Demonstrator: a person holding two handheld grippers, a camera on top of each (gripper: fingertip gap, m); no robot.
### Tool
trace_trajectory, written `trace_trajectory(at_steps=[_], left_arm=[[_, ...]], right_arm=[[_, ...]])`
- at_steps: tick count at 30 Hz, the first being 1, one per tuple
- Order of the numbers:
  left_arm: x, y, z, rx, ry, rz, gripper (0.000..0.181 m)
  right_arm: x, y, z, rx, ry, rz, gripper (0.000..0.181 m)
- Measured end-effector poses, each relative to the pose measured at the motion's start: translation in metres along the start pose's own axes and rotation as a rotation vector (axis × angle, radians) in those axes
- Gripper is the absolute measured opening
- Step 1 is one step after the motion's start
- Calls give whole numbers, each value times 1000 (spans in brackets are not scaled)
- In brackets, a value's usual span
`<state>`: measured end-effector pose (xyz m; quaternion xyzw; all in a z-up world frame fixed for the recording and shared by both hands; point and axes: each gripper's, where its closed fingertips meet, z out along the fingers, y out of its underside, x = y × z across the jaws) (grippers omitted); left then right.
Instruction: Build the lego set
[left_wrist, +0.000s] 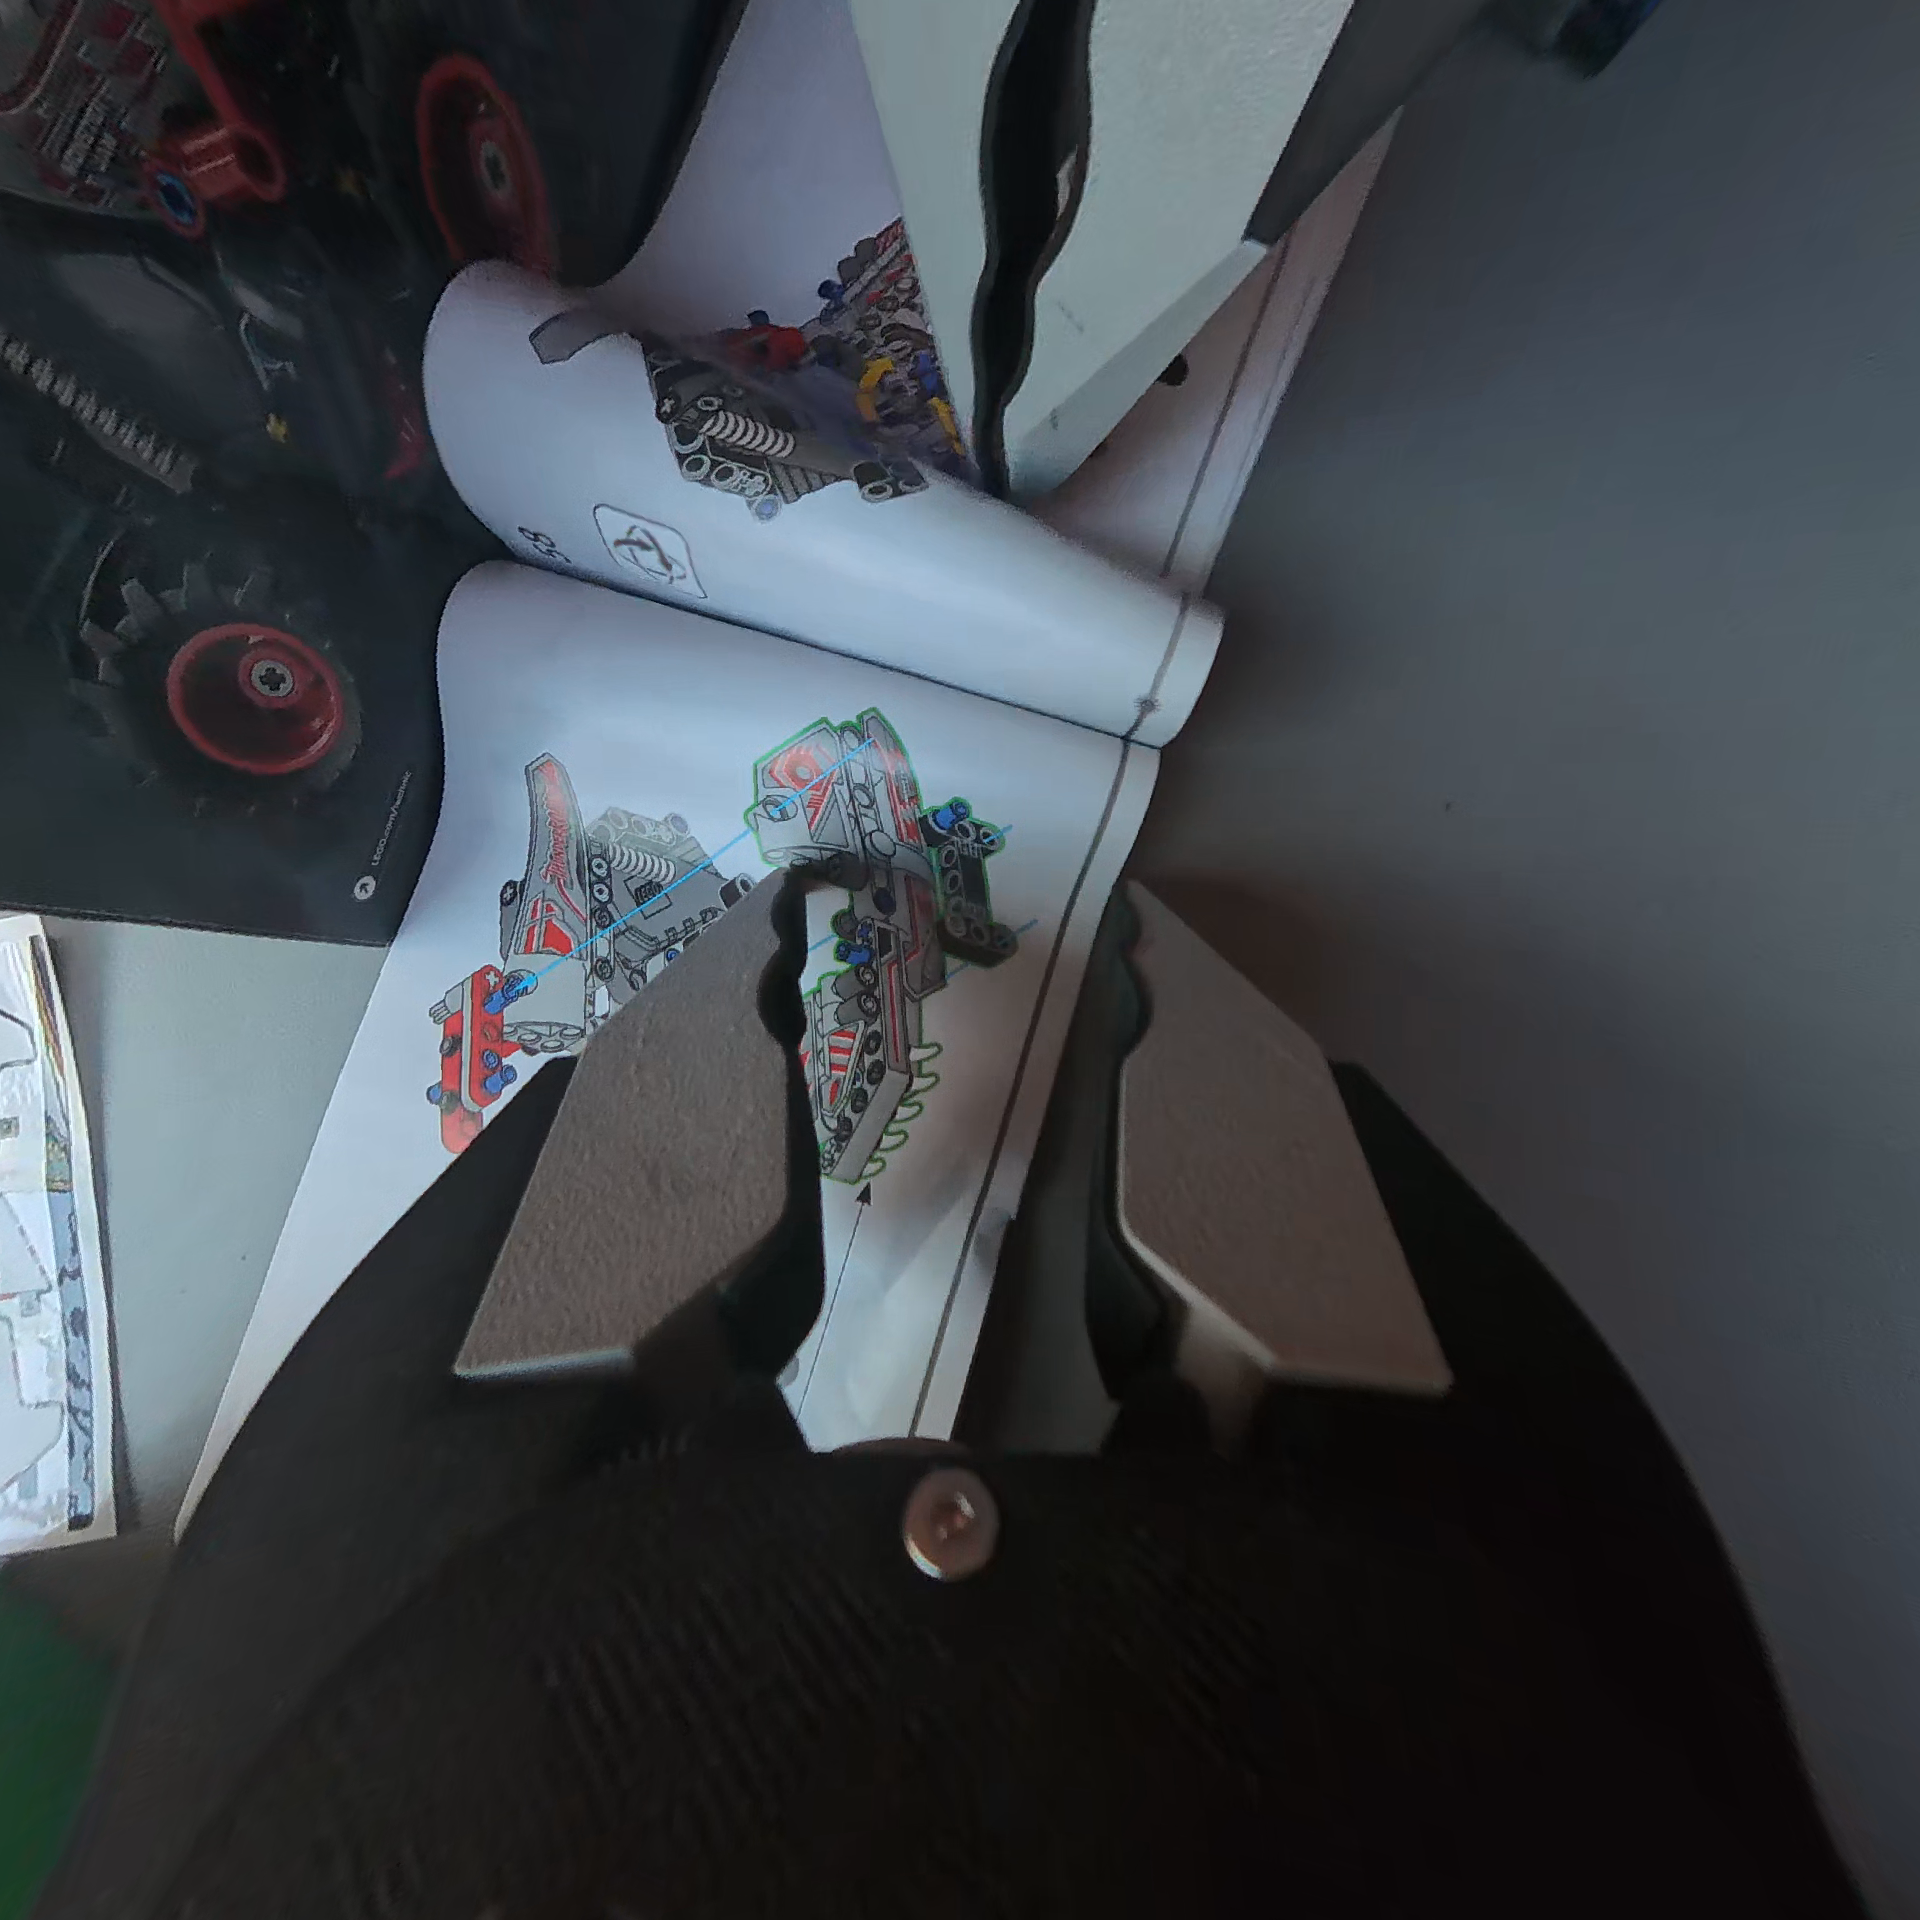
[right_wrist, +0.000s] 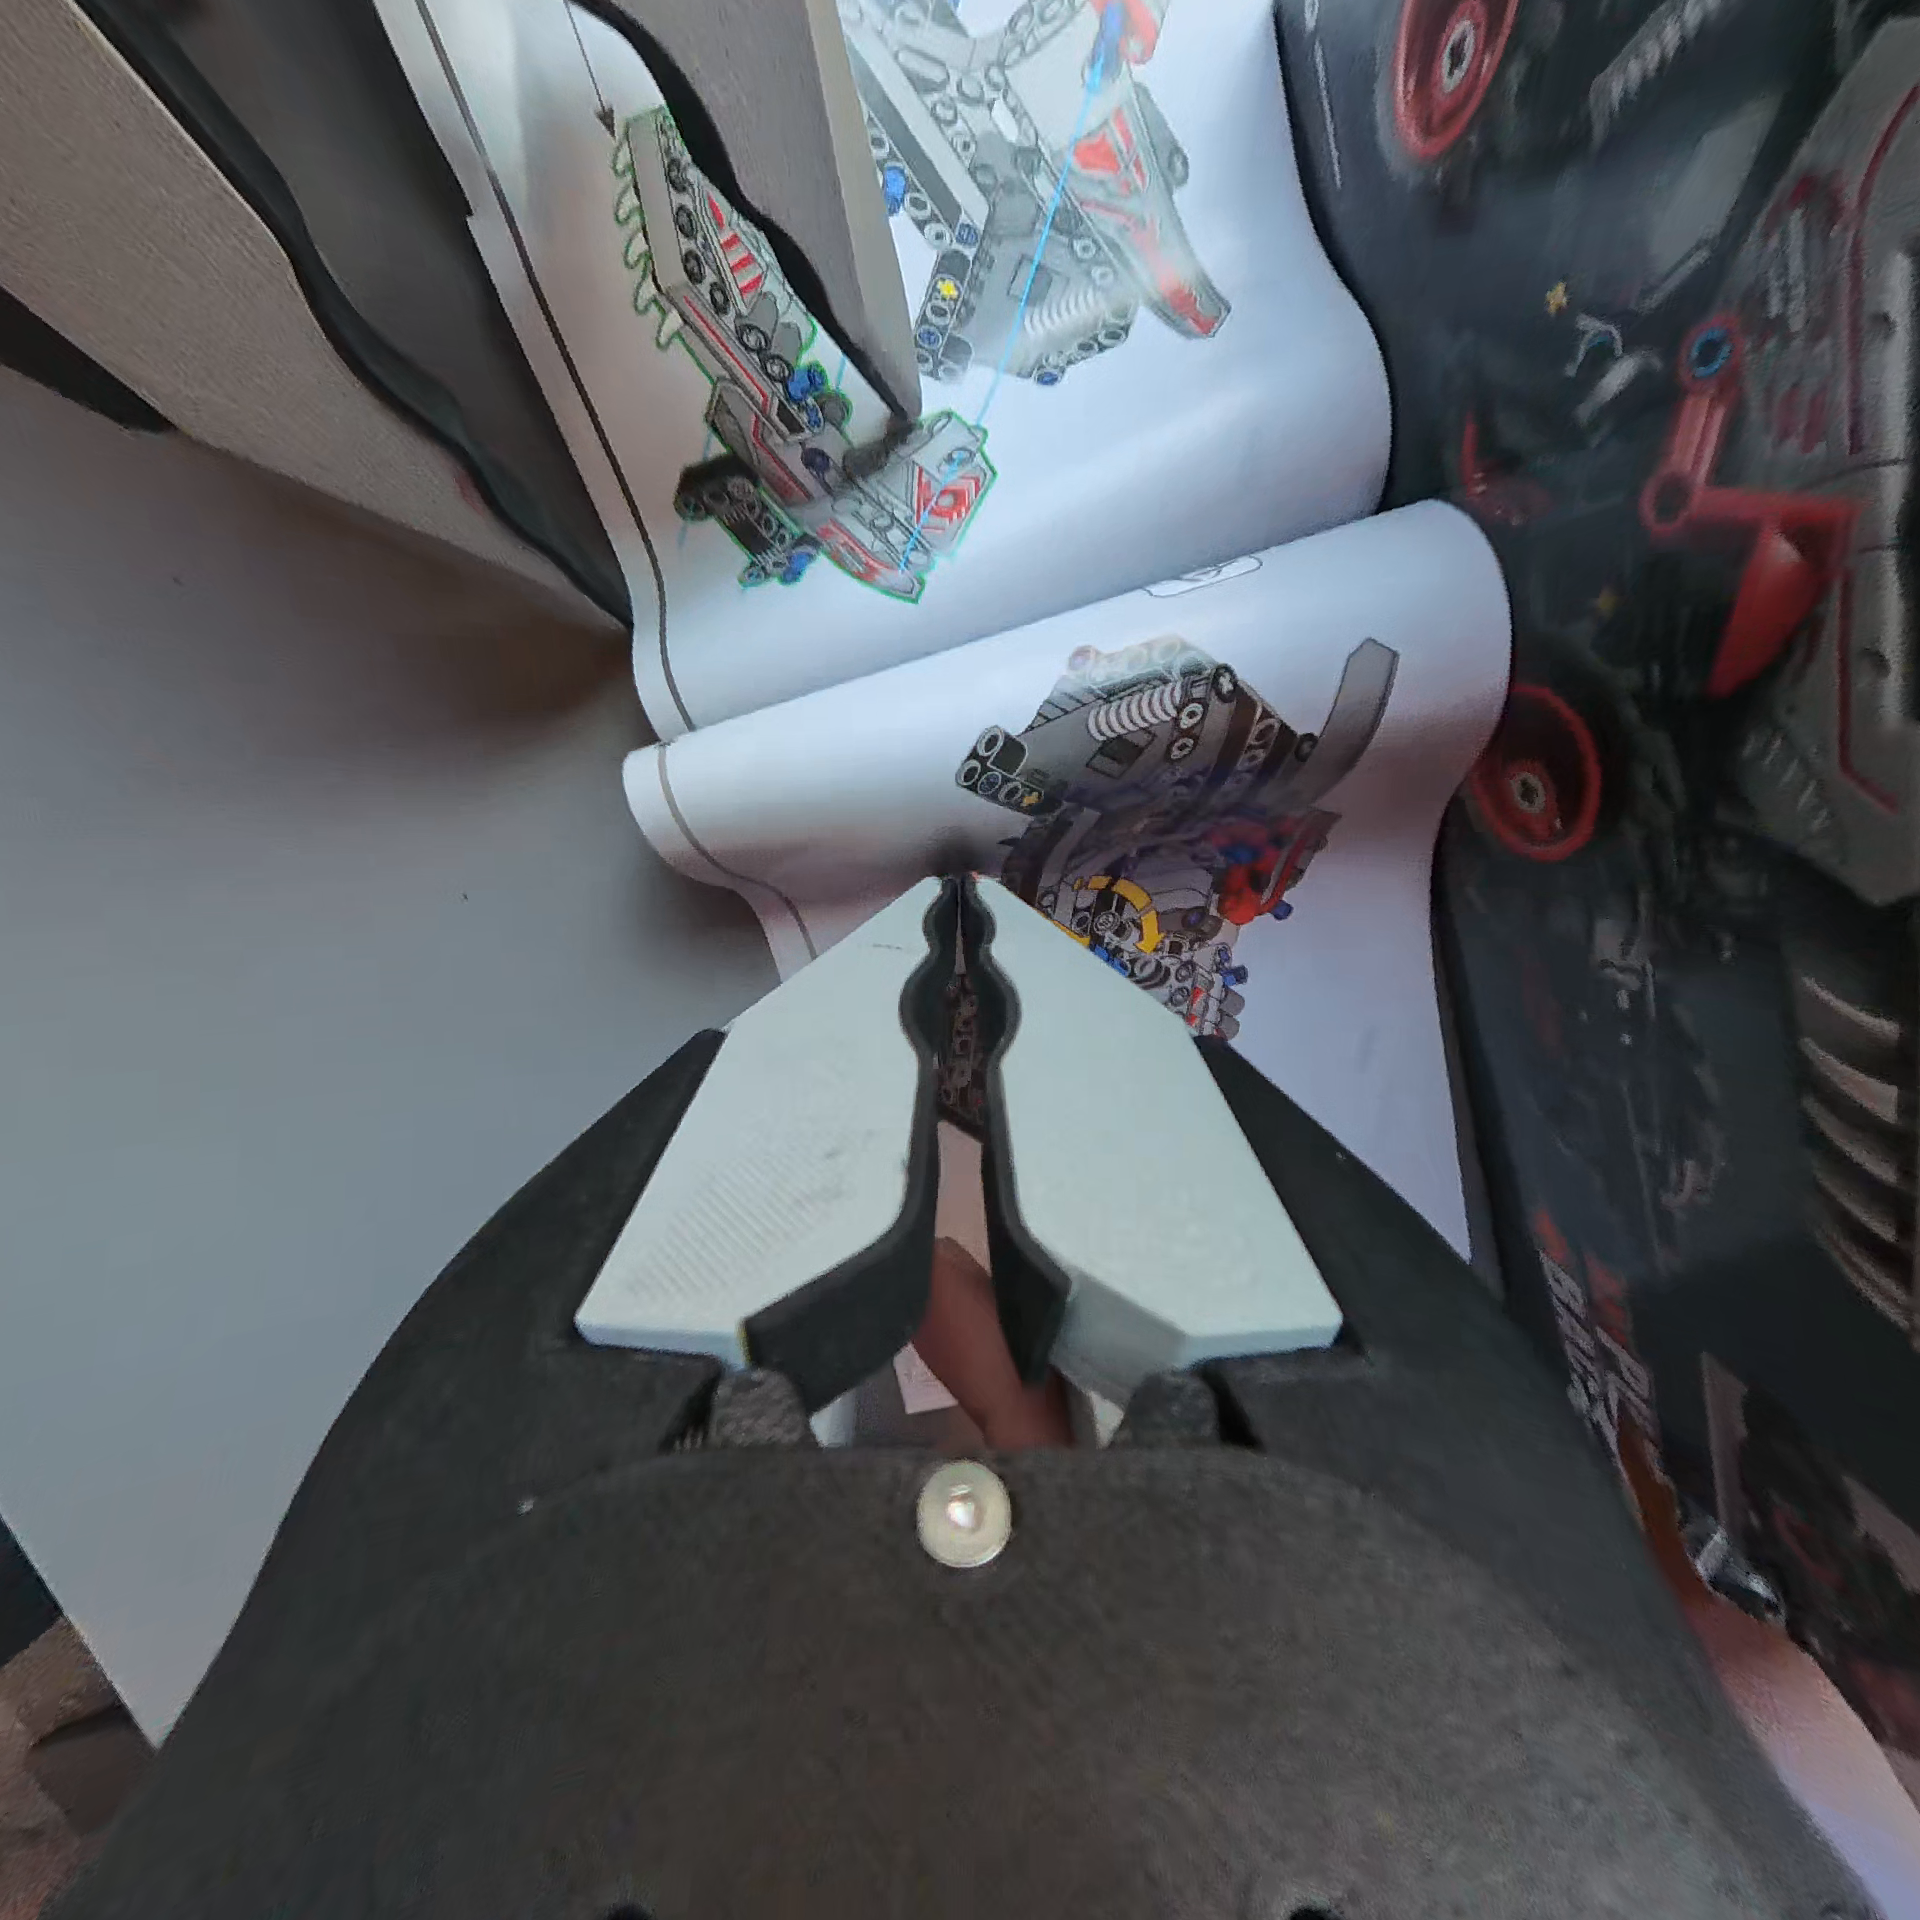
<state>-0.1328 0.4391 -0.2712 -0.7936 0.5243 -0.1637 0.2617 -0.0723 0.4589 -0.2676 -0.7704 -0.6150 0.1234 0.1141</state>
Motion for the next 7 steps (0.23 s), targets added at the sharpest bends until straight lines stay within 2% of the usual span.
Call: trace_trajectory(at_steps=[1, 7], left_arm=[[0, 0, 0, 2, 0, 0, 56], [0, 0, 0, 6, 0, 0, 56]], right_arm=[[0, -2, 0, 13, -5, 7, 0], [-7, -15, -13, 128, -68, 50, 1]])
